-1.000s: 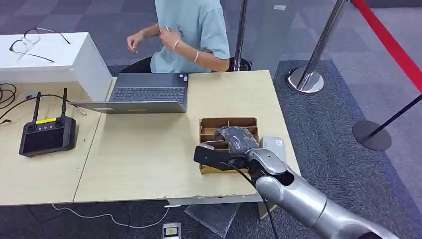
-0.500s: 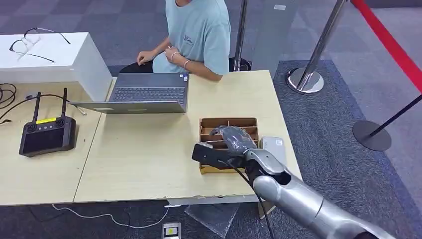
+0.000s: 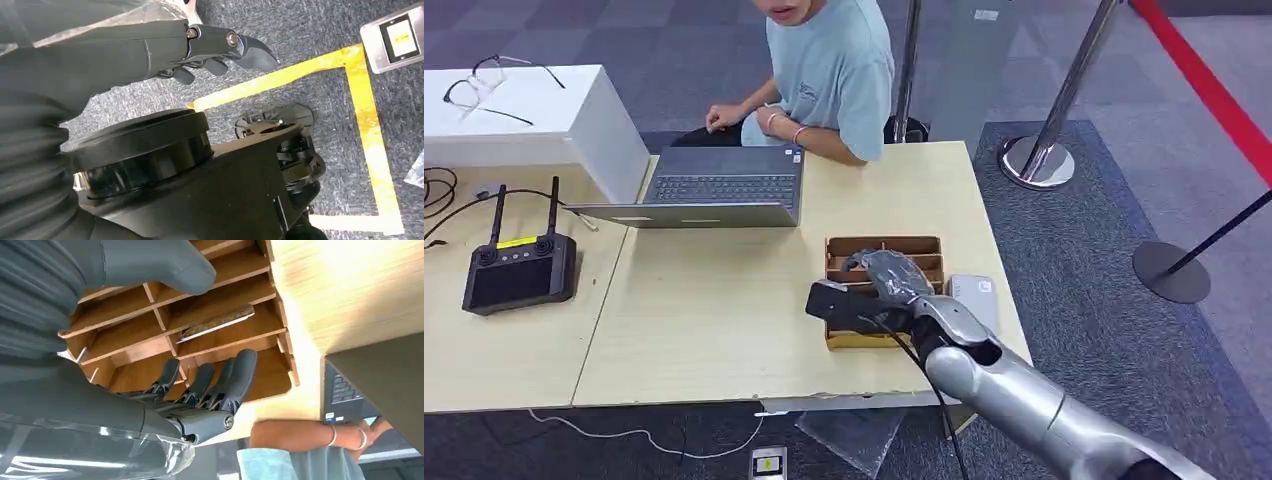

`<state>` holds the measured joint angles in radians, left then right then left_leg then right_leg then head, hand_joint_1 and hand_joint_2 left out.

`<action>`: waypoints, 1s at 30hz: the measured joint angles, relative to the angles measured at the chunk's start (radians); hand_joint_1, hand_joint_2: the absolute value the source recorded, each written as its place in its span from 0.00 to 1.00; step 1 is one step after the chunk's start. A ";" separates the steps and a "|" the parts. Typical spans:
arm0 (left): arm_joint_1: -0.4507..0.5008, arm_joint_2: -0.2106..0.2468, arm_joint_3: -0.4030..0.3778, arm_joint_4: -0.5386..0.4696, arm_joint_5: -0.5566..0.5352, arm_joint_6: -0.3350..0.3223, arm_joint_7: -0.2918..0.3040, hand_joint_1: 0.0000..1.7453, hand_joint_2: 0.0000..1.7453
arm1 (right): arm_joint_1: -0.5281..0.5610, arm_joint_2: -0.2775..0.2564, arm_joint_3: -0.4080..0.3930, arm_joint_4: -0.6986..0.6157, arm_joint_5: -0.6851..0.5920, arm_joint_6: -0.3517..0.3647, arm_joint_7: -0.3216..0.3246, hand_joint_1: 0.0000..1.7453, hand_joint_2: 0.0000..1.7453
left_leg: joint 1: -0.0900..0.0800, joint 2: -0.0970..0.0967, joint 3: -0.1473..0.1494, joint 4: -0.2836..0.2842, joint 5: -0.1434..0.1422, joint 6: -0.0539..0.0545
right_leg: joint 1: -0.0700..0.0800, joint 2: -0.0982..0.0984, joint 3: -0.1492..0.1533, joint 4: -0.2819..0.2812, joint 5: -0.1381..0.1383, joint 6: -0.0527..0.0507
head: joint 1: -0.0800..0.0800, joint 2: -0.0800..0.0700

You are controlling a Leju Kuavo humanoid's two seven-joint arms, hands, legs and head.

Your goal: Pass the card to the sensor for recognition and then transmit it.

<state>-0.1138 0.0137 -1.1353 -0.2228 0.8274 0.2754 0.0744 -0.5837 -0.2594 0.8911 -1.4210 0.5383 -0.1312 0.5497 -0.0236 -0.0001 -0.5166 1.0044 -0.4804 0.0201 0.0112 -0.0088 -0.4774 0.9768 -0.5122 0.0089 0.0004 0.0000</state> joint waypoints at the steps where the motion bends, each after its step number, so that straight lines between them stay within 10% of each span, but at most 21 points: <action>1: 0.000 0.000 0.000 0.000 0.000 0.000 0.000 0.00 1.00 | 0.000 0.001 0.000 0.003 0.000 -0.001 0.000 0.37 1.00 | 0.000 0.000 0.000 0.000 0.000 0.000 | 0.000 0.000 0.000 0.000 0.000 0.000 | 0.000 0.000; 26: 0.000 0.000 0.000 0.000 -0.012 -0.006 0.002 0.00 1.00 | -0.018 0.022 0.001 0.093 -0.011 -0.031 -0.021 0.45 1.00 | 0.000 0.000 0.000 0.000 0.000 0.000 | 0.000 0.000 0.000 0.000 0.000 0.000 | 0.000 0.000; 28: 0.000 0.000 0.000 0.000 -0.012 -0.006 0.002 0.00 1.00 | -0.018 0.024 0.001 0.098 -0.011 -0.031 -0.021 0.60 1.00 | 0.000 0.000 0.000 0.000 0.000 0.000 | 0.000 0.000 0.000 0.000 0.000 0.000 | 0.000 0.000; 30: 0.000 0.000 0.000 0.000 -0.012 -0.006 0.002 0.00 1.00 | -0.018 0.025 0.001 0.101 -0.010 -0.032 -0.021 0.97 1.00 | 0.000 0.000 0.000 0.000 0.000 0.000 | 0.000 0.000 0.000 0.000 0.000 0.000 | 0.000 0.000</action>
<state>-0.1139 0.0134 -1.1353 -0.2228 0.8156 0.2693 0.0763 -0.6017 -0.2342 0.8923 -1.3199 0.5280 -0.1633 0.5287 -0.0236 -0.0001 -0.5165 1.0044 -0.4804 0.0201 0.0112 -0.0088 -0.4775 0.9768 -0.5122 0.0089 0.0004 0.0000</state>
